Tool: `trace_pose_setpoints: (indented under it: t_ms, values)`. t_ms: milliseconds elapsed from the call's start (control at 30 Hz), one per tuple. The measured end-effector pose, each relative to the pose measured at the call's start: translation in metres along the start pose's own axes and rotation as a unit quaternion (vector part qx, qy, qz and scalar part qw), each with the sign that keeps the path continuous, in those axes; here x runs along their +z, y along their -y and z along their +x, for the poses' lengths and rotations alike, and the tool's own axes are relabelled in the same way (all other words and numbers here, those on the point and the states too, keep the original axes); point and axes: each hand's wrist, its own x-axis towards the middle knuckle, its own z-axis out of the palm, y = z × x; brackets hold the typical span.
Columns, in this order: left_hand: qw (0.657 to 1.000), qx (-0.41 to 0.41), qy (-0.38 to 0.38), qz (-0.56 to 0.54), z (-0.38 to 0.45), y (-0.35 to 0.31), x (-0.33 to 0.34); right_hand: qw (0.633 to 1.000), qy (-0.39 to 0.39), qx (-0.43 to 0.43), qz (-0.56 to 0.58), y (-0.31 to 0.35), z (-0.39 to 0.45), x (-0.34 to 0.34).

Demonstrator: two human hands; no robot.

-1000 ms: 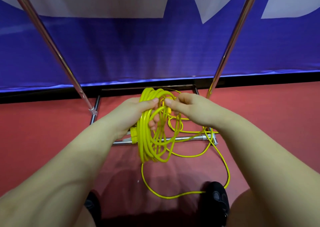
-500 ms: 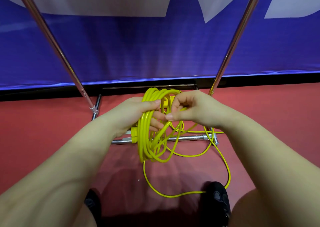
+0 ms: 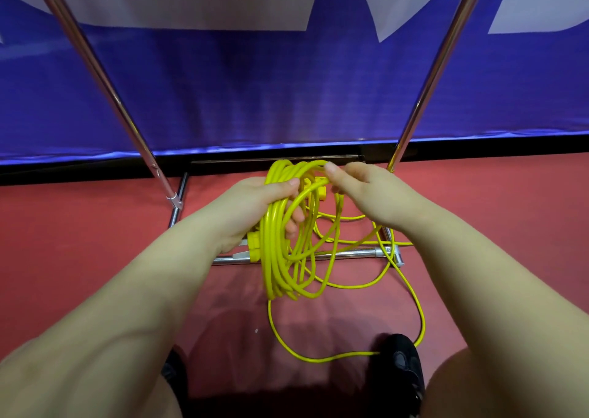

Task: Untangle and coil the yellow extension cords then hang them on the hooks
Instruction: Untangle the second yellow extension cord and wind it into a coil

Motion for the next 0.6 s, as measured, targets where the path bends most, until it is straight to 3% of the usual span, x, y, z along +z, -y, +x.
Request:
trace_pose_setpoints:
  t_ms: [67,167,267,400,600]
  values:
    - [1.000,0.001,-0.013,-0.028,0.000,-0.002,-0.001,1.000,-0.010,0.023,0.008,-0.007,0.003,-0.002]
    - [0.999,-0.005,-0.014,-0.040,-0.003,-0.005,-0.002,0.993,-0.041,0.003,0.109,-0.004,0.002,-0.006]
    - [1.000,-0.013,0.015,-0.015,-0.006,-0.004,0.001,0.984,-0.017,-0.026,0.178,0.002,-0.001,-0.008]
    - [0.999,-0.019,0.039,0.030,-0.006,0.001,0.008,0.988,0.061,-0.063,0.128,0.010,-0.006,0.002]
    - [0.999,0.000,0.051,-0.012,0.000,0.006,0.008,0.990,0.023,-0.058,0.129,0.012,-0.005,0.003]
